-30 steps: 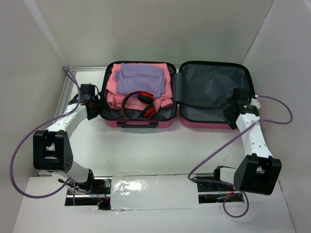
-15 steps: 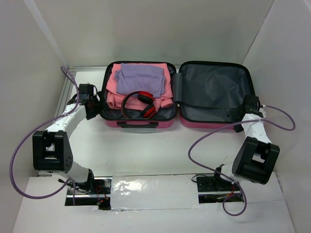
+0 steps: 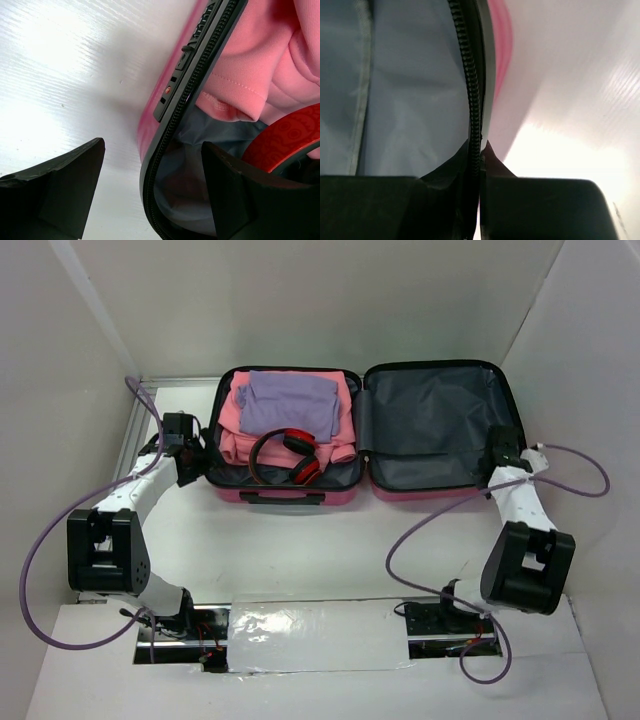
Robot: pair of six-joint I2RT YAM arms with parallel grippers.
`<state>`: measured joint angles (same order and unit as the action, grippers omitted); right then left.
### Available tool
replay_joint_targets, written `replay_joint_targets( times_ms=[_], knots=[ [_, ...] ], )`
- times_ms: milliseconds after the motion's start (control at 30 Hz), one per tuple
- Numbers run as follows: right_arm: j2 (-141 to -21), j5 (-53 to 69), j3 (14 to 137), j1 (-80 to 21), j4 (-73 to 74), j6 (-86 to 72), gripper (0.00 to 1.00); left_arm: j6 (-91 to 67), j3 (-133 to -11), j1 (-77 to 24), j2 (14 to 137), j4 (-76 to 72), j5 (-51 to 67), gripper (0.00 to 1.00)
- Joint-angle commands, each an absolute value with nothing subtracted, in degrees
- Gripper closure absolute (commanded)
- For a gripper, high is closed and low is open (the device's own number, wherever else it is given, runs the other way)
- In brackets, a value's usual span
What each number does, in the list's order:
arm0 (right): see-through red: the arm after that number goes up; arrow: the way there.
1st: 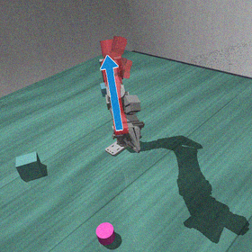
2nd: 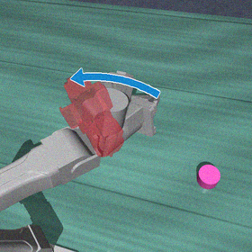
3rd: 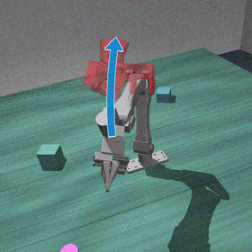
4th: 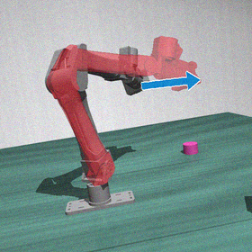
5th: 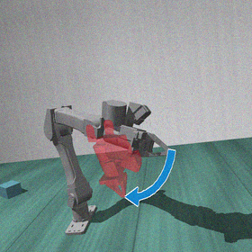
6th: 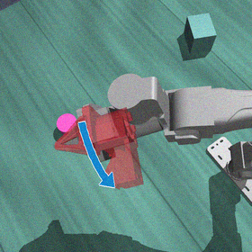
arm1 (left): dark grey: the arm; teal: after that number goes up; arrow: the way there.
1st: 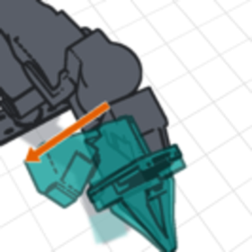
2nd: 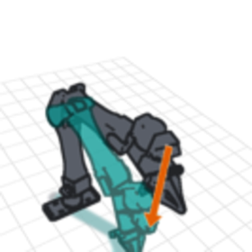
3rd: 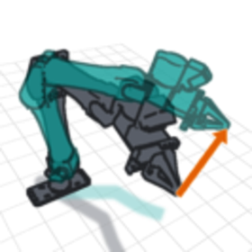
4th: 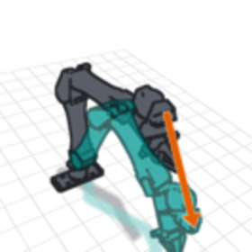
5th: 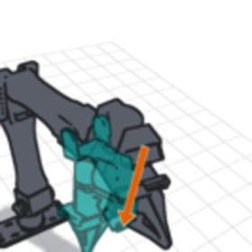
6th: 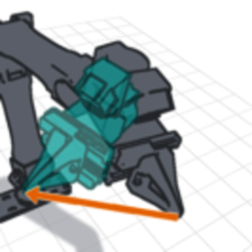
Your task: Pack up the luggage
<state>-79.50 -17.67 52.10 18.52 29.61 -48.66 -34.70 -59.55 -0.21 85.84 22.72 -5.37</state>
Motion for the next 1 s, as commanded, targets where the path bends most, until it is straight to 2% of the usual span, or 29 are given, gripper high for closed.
replay_joint_targets(
  times_ms=[0, 133, 167, 267, 300, 400, 500, 700, 967],
  knots=[
    [-70.6, -28.8, 61.58, 7.85, 27.5, -38.41, 1.0, -35.15, -59.94, 0.09, 85.96, 21.88, -6.06, 0.09],
    [-66.46, -39.45, 67.84, -7.18, 25.41, -32.29, 1.0, -35.16, -58.8, 0.09, 85.96, 21.36, -5.54, 0.09],
    [-65.92, -40.51, 68.46, -13.91, 21.48, -30.08, 1.0, -35.68, -58.8, 0.09, 85.96, 21.36, -5.54, 0.09],
    [-66.0, -47.88, 71.71, -25.89, 16.45, -23.66, 1.0, -35.68, -58.27, 0.09, 85.96, 21.36, -5.54, 0.09],
    [-66.88, -52.34, 73.11, -33.67, 14.7, -22.42, 1.0, -36.21, -57.75, 0.09, 85.96, 20.84, -5.54, 0.09],
    [-73.81, -57.03, 80.75, -46.61, 13.45, -16.36, 1.0, -36.21, -57.04, -0.44, 85.96, 20.31, -5.01, 0.09],
    [-82.51, -62.48, 88.66, -55.68, 13.45, -13.37, 1.0, -36.74, -56.43, -0.97, 85.96, 20.3, -5.01, 0.09],
    [-96.93, -70.74, 100.71, -65.12, 15.37, -13.36, 1.0, -37.27, -55.9, -0.97, 85.35, 20.3, -5.01, 0.09],
    [-106.17, -66.81, 107.84, -73.21, 17.14, -18.54, 1.0, -37.27, -56.43, 1.49, 83.06, 20.3, -0.62, 0.09]
  ],
)
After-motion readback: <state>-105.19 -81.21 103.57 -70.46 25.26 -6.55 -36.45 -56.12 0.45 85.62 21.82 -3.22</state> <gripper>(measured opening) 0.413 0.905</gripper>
